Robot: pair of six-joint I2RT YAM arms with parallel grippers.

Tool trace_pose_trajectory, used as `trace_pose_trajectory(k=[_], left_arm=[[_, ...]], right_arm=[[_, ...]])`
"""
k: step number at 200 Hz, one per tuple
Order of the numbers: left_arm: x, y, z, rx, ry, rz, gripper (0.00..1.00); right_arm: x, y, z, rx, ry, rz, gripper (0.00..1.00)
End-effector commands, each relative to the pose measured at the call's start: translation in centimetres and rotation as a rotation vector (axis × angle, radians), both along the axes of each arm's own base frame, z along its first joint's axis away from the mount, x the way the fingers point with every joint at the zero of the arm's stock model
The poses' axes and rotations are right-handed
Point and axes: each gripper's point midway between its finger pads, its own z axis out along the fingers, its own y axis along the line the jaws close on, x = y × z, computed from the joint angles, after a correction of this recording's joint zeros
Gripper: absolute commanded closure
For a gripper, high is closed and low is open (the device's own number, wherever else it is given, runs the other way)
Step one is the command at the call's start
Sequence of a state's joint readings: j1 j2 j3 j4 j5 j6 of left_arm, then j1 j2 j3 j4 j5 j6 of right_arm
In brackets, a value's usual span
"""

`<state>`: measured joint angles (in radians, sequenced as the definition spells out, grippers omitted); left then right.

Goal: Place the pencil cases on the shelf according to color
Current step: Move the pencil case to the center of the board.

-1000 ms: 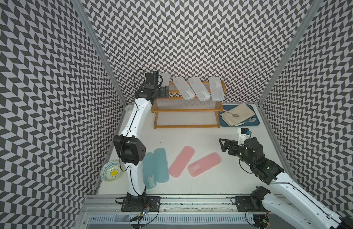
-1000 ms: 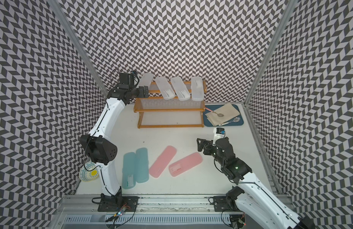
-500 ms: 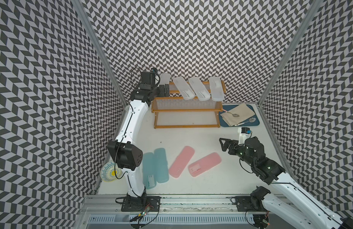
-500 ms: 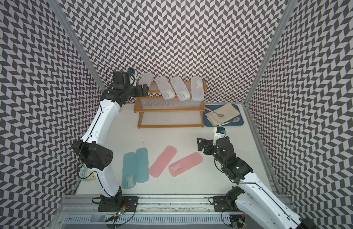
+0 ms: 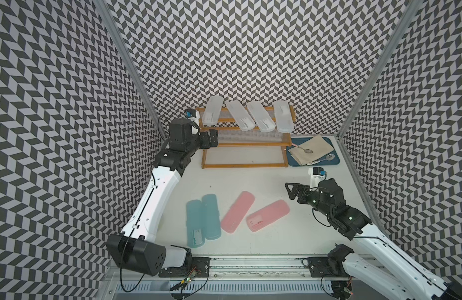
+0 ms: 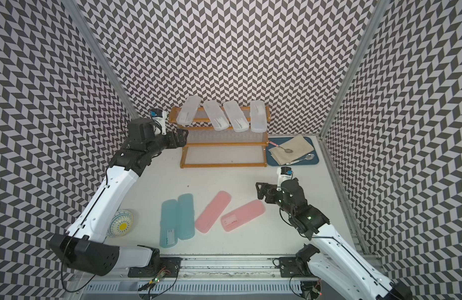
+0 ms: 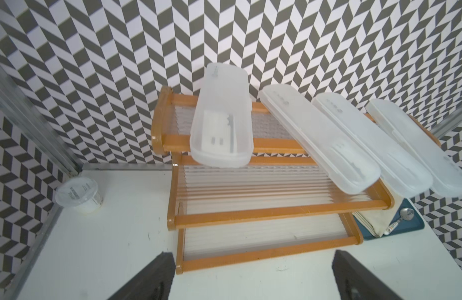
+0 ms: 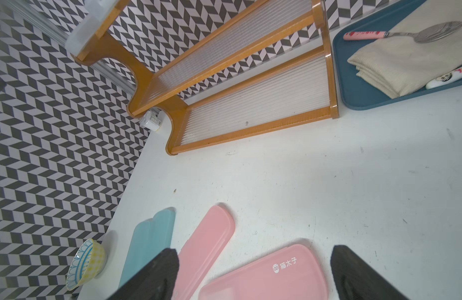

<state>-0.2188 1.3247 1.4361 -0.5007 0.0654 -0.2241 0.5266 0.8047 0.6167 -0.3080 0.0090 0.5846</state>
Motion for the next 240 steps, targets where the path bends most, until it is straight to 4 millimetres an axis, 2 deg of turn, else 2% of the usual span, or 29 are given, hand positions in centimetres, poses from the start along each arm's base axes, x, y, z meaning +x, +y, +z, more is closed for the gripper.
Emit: trace_pose_trajectory(k=[1,45,85,133,158,191,215,240], left_arm=[[-1.1,-1.5,-0.9,-0.055,-0.006,-0.022,0.00],[-4.8,-4.6,-6.4,-0.071,0.085,-0.079,0.00],[-7.8,-6.5,-11.1,-0.130,0.152,-0.114,0.00],[-10.3,-9.3,-16.4,-0.154,0.240,-0.159,0.00],[-11.4,-10.3,-18.4,-0.168,0.274,-0.174,0.01],[-12.1,-10.4,-20.5,-0.151,0.309,-0.170,0.00],[-12.7,-9.7,-21.4,-0.138,0.325,-0.148,0.00],[-13.3,-9.5,-22.3,-0.144,0.342,-0.154,0.00]], right_arm=[[-0.2,1.3,-1.0,0.038,0.040,0.054,0.05],[-1.5,3.8,-5.7,0.029,0.194,0.127,0.07],[-4.2,6.0,-8.8,-0.014,0.287,0.175,0.07],[-8.1,4.3,-12.7,-0.050,0.442,0.139,0.07],[-9.1,3.7,-14.1,-0.045,0.489,0.125,0.07],[-8.1,4.6,-14.6,-0.069,0.480,0.139,0.07],[-5.7,5.8,-14.4,-0.120,0.468,0.122,0.07],[-3.0,8.6,-13.4,-0.145,0.447,0.165,0.08]])
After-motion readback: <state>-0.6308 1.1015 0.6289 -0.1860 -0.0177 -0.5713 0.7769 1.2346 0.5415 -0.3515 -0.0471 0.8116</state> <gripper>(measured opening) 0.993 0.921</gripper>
